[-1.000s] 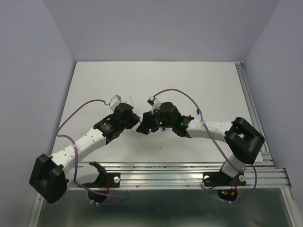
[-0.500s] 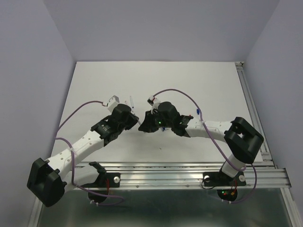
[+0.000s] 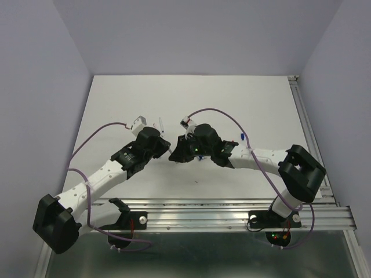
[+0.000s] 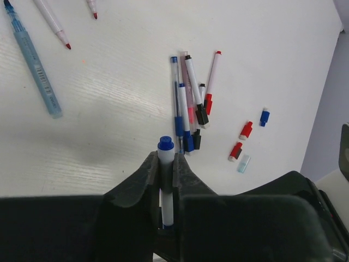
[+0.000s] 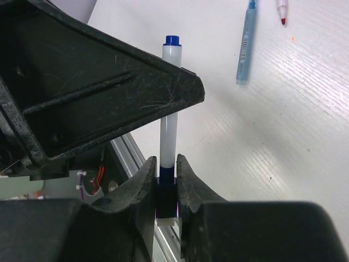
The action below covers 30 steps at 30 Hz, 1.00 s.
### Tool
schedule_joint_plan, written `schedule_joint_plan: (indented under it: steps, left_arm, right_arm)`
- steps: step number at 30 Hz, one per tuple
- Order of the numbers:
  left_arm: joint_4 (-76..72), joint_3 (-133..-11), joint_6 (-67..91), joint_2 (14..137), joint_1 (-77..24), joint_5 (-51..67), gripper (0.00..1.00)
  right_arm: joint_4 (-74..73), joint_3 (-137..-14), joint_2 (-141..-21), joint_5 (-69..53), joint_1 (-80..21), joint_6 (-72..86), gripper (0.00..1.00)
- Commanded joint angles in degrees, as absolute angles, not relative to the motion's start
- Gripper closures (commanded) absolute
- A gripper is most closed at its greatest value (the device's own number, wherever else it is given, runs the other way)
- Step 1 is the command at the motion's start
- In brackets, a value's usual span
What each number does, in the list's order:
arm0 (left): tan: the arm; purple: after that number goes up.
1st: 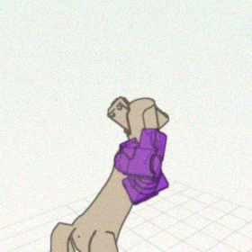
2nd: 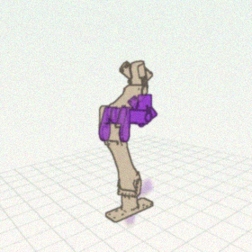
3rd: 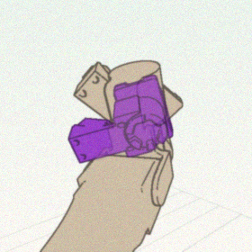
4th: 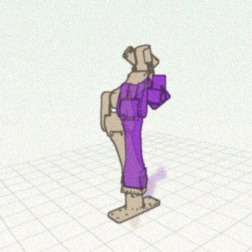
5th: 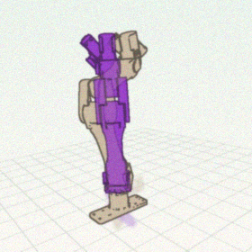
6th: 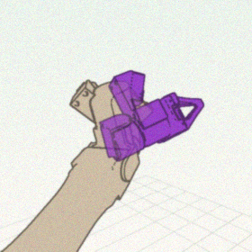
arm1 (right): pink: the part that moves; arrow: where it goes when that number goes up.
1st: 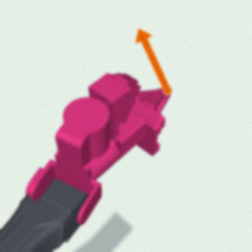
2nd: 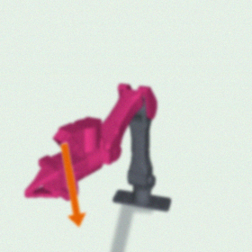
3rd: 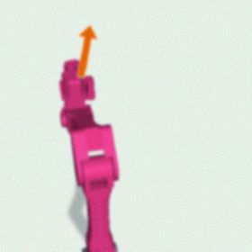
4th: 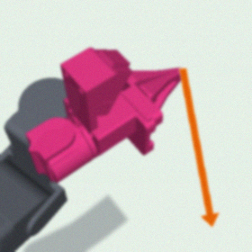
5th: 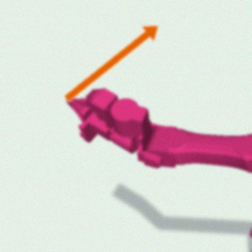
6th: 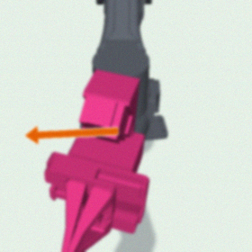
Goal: Open the pen caps
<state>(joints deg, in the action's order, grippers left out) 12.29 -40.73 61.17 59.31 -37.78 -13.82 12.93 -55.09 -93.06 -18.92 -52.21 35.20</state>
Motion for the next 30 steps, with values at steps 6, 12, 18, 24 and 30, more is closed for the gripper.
schedule_joint_plan:
  steps: [6,12,18,24,30]
  left_arm:
    - [7.91,-40.69,59.15,57.83,-37.53,-22.45,1.00]
    - [5.56,-48.94,52.58,63.97,-26.30,-28.04,1.00]
    - [2.46,-56.23,47.38,71.27,-16.10,-26.90,1.00]
    - [1.85,-55.73,41.58,71.11,-14.85,-17.42,1.00]
    - [3.77,-46.34,37.88,67.94,-18.71,-7.12,1.00]
  right_arm:
    - [13.18,-58.46,-92.81,-24.42,-52.65,36.91,0.99]
    - [16.52,-45.47,-89.57,-28.74,-54.84,43.76,0.99]
    - [21.87,-30.25,-83.07,-26.02,-59.76,52.28,0.99]
    - [5.75,-33.56,-76.21,-9.38,-59.59,48.35,0.99]
    - [-12.47,-40.69,-75.93,11.38,-50.90,42.10,0.99]
